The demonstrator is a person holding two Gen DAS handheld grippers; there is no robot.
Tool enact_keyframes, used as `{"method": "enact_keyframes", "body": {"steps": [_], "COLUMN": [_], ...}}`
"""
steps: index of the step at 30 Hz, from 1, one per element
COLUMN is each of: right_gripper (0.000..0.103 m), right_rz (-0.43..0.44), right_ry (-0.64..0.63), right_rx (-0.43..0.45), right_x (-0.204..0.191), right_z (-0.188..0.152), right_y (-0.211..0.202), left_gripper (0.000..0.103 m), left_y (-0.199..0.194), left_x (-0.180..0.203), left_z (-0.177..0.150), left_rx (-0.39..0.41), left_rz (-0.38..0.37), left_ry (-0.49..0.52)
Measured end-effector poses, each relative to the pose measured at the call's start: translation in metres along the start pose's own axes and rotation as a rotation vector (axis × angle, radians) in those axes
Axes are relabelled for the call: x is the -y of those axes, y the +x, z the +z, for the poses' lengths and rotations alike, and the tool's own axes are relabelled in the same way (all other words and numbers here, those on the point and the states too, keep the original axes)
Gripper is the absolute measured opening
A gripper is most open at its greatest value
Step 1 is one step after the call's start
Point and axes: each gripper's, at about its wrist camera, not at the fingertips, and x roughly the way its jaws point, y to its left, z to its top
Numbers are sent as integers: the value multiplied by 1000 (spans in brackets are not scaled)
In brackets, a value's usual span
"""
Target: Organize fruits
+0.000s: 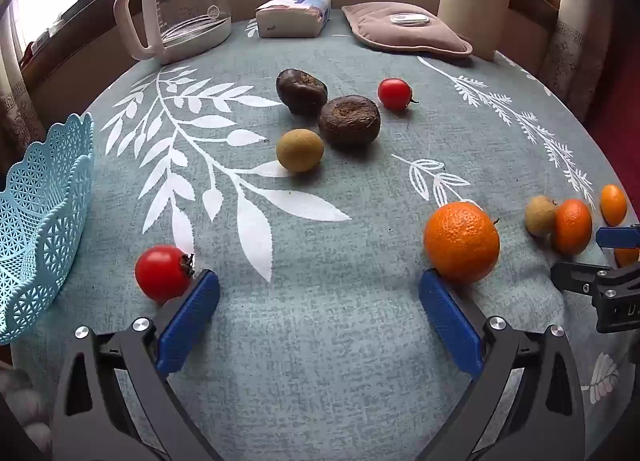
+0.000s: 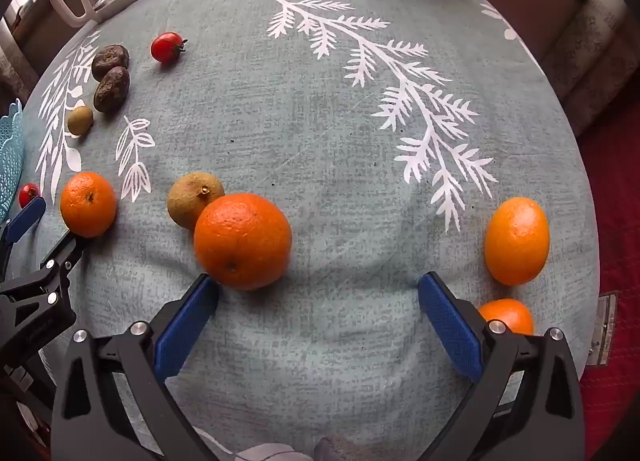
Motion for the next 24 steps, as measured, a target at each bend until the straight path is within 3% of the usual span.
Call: {"method": "enact_keyframes", "body": {"steps": [13,24], "right_gripper": [98,98], "right_rz": [-2,-1], "right_ry": [1,11], "right_rx": [-31,14], "right_x": [-3,-2], "right_z": [17,2], "right_y": [6,1], "left_gripper": [101,101], "left_y": [0,1], "left_x": [0,-1], "left_z": [0,1], "left_rx": [0,-5], "left_rz": [-1,-9], "left_ry": [-1,5]}}
